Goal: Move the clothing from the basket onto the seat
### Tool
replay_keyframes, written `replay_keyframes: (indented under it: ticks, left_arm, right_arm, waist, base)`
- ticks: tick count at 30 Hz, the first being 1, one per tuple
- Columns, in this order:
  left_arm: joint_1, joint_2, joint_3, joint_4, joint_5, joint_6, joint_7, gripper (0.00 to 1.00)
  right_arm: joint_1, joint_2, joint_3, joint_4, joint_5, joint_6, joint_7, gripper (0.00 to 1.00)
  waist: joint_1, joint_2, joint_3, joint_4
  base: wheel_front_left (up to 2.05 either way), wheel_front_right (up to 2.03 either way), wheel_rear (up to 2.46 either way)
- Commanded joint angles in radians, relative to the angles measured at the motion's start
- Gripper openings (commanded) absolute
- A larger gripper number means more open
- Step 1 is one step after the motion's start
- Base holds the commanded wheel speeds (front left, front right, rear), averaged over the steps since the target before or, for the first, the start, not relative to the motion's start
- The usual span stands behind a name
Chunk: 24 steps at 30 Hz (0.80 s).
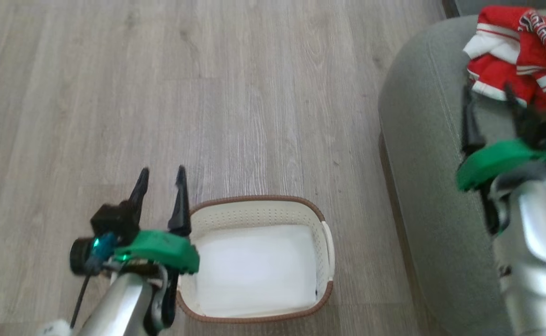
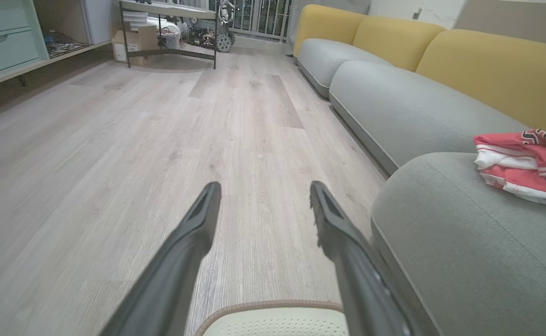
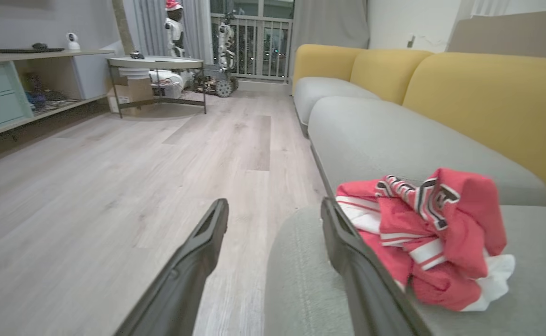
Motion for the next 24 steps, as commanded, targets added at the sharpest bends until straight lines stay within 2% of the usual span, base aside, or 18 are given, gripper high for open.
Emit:
replay_keyframes:
  ticks: [1, 4, 8, 11, 15, 24]
  left_arm:
    - [-0.008, 0.022, 0.051, -0.041, 0.011, 0.005, -0.009, 1.00]
    - [0.063, 0.022, 0.095, -0.072, 0.028, 0.008, -0.009, 1.00]
    - [0.130, 0.015, 0.129, -0.104, 0.058, 0.005, -0.009, 1.00]
    - [0.178, 0.005, 0.155, -0.122, 0.071, -0.002, -0.009, 1.00]
    - [0.231, -0.010, 0.191, -0.140, 0.082, -0.014, -0.009, 1.00]
    - [0.328, -0.035, 0.264, -0.181, 0.110, -0.031, -0.009, 1.00]
  right_arm:
    - [0.007, 0.016, 0.028, -0.048, 0.009, 0.000, -0.009, 1.00]
    - [0.105, 0.060, 0.046, -0.111, 0.038, 0.000, -0.009, 1.00]
    - [0.215, 0.089, 0.064, -0.190, 0.064, 0.000, -0.009, 1.00]
    - [0.293, 0.095, 0.096, -0.240, 0.066, 0.000, -0.009, 1.00]
    - [0.381, 0.096, 0.142, -0.299, 0.136, 0.000, -0.009, 1.00]
    - [0.498, 0.096, 0.143, -0.398, 0.153, 0.000, -0.009, 1.00]
  waist:
    - [0.0000, -0.0001, -0.018, 0.014]
    - [0.0000, -0.0001, -0.043, 0.034]
    - [0.0000, -0.0001, -0.069, 0.054]
    - [0.0000, -0.0001, -0.087, 0.063]
    - [0.0000, -0.0001, -0.113, 0.076]
    - [0.0000, -0.0001, -0.146, 0.080]
  base:
    - [0.00, 0.00, 0.00]
    - [0.00, 0.00, 0.00]
    - [0.00, 0.00, 0.00]
    - [0.00, 0.00, 0.00]
    - [0.00, 0.00, 0.00]
    - [0.00, 0.00, 0.00]
